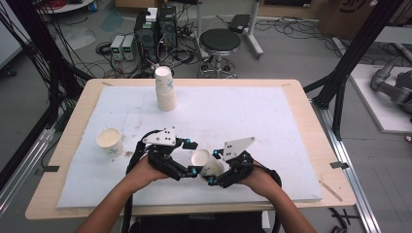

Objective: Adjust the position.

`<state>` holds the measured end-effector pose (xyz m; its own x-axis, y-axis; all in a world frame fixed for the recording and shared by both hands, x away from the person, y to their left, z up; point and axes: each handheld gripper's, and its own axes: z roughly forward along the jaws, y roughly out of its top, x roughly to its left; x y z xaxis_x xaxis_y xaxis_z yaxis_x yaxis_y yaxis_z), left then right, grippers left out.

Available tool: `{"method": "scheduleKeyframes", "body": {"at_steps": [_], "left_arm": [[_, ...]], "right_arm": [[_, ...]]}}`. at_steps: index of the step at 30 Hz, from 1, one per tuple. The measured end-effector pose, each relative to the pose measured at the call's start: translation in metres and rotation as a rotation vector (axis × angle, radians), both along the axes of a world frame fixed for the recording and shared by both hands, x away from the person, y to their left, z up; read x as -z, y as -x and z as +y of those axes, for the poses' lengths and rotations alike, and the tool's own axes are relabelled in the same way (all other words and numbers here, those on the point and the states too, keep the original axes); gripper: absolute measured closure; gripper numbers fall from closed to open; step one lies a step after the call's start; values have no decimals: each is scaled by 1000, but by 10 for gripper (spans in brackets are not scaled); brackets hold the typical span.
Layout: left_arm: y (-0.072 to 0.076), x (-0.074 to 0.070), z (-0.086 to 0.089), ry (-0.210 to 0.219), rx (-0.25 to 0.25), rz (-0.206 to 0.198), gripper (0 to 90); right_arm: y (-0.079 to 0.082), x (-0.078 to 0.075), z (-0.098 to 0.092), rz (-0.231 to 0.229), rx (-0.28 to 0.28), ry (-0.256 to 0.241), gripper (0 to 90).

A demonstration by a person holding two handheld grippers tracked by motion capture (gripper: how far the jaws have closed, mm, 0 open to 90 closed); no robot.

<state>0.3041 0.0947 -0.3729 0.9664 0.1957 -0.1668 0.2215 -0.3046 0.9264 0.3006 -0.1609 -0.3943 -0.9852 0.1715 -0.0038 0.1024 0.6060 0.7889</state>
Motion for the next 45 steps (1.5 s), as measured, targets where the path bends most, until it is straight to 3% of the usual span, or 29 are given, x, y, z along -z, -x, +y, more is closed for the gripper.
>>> {"method": "scheduleKeyframes", "body": {"at_steps": [7,15,23,27,35,39,42,45], "left_arm": [[0,-5,-3,-102,33,-21,164],[0,-10,-7,-172,68,-28,166],[0,-7,-13,-218,95,-22,200],[-1,-6,-15,-217,108,-10,226],[-1,-3,-18,-237,138,-8,332],[-1,-2,-19,-242,146,-13,341],[-1,-1,-17,-229,142,-18,347],[-2,3,-12,-192,125,-9,353]], "right_arm": [[-1,-8,9,-23,-33,89,306],[0,-16,19,-42,-66,181,306],[1,-18,24,-44,-84,249,306],[1,-17,25,-40,-88,271,305],[2,-15,26,-35,-107,283,303],[2,-15,25,-31,-110,287,292],[3,-14,23,-38,-98,260,222],[3,-16,15,-21,-62,186,198]]}}
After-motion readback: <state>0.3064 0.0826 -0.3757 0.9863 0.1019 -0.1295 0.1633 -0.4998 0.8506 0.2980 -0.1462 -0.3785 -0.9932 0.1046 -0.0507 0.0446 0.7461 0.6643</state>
